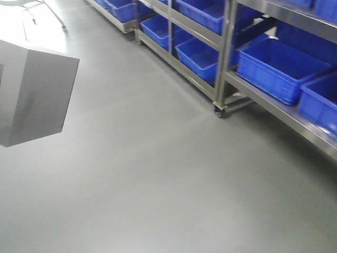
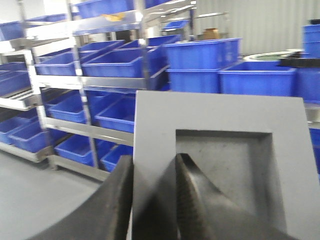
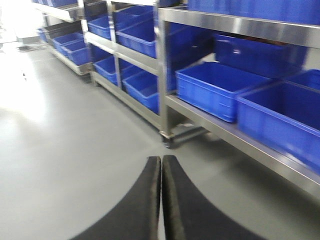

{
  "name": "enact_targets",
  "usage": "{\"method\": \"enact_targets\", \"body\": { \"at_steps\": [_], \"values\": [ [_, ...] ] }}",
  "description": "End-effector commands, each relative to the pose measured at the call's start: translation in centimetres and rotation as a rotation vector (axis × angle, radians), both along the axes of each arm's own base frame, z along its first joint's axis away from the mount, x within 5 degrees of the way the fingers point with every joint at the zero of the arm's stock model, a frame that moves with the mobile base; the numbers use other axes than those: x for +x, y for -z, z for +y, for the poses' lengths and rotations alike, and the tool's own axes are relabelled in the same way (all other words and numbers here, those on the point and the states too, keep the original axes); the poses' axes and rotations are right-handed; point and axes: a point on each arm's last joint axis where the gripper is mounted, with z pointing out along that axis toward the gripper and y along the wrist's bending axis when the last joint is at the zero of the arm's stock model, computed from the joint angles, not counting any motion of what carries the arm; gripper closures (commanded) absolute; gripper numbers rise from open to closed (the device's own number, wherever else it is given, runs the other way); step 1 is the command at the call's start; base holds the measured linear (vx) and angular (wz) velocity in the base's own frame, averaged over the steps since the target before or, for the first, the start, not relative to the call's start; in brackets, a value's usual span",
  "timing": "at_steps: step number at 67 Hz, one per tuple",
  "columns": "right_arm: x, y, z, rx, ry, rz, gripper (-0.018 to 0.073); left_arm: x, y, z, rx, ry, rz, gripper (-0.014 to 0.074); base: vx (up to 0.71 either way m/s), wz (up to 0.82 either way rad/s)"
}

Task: Sort gray base to blue bin
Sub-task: 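Drive the base down the aisle between the blue bin shelves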

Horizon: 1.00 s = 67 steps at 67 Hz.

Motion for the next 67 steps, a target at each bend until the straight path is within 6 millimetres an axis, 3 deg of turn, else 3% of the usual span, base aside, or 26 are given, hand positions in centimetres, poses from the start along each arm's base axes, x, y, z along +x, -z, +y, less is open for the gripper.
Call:
{"method": "enact_targets", "body": {
  "at_steps": [1,41,67],
  "values": [
    [0.10,-0.62,-0.03,-0.026,0.001,-0.068,0.0564,-0.39,-1.99,-0.09,-0.074,0.029,-0.118,0.0603,0.31,0.42],
    [0.10,-0.62,-0.03,-0.026,0.001,-0.068,0.0564,-0.40,-1.99,-0.09,-0.074,0.029,-0.118,0.0603,0.32,0.43],
    [0.10,-0.63,-0.03,-0.026,0.001,-0.069,0.0564,-0.40,-1.99,-0.09,-0.074,0.029,-0.118,0.0603,0.36,0.21]
  ]
}}
